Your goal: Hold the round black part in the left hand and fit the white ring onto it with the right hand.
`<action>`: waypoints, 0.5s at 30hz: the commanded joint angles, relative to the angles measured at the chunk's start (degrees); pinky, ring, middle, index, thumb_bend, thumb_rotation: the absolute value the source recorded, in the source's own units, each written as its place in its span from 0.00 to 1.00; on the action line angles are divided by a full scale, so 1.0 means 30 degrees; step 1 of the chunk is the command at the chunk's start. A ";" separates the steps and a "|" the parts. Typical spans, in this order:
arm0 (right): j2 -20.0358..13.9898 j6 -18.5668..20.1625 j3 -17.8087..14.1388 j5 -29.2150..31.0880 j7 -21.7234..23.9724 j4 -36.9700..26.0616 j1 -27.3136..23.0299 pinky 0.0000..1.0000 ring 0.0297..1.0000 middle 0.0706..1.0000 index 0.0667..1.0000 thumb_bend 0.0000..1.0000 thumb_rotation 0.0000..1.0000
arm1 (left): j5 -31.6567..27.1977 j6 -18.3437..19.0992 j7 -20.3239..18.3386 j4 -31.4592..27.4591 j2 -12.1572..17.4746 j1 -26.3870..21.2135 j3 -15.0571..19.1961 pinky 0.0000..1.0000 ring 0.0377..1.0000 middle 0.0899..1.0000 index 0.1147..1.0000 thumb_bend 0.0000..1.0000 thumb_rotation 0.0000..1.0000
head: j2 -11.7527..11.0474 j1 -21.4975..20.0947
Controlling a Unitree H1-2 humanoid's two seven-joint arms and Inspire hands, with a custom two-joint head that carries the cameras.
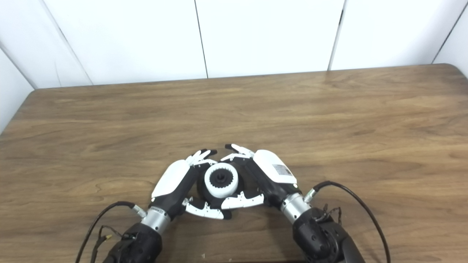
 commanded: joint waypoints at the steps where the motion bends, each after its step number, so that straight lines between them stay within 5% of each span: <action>1: -0.0173 0.0547 -0.0035 -0.0144 0.0566 -0.0398 -0.0373 0.89 0.94 0.95 0.92 1.00 0.66 | 0.0013 -0.0122 -0.0004 -0.0498 0.0127 -0.0411 0.0065 0.99 0.99 0.95 0.56 0.92 0.28 | -0.0008 -0.0005; 8: -0.0568 0.0725 -0.0107 0.0280 0.1201 -0.0560 -0.0588 0.91 0.97 0.98 1.00 1.00 0.70 | 0.0024 -0.0086 -0.0024 -0.0475 0.0135 -0.0450 0.0081 0.99 0.99 0.94 0.56 0.92 0.28 | -0.0008 -0.0005; 15: -0.0749 0.0959 -0.0482 0.0837 0.1377 -0.0761 -0.0635 0.92 0.99 1.00 1.00 1.00 0.61 | 0.0029 -0.0111 -0.0054 -0.0475 0.0141 -0.0465 0.0059 0.99 0.99 0.94 0.56 0.91 0.30 | -0.0081 -0.0185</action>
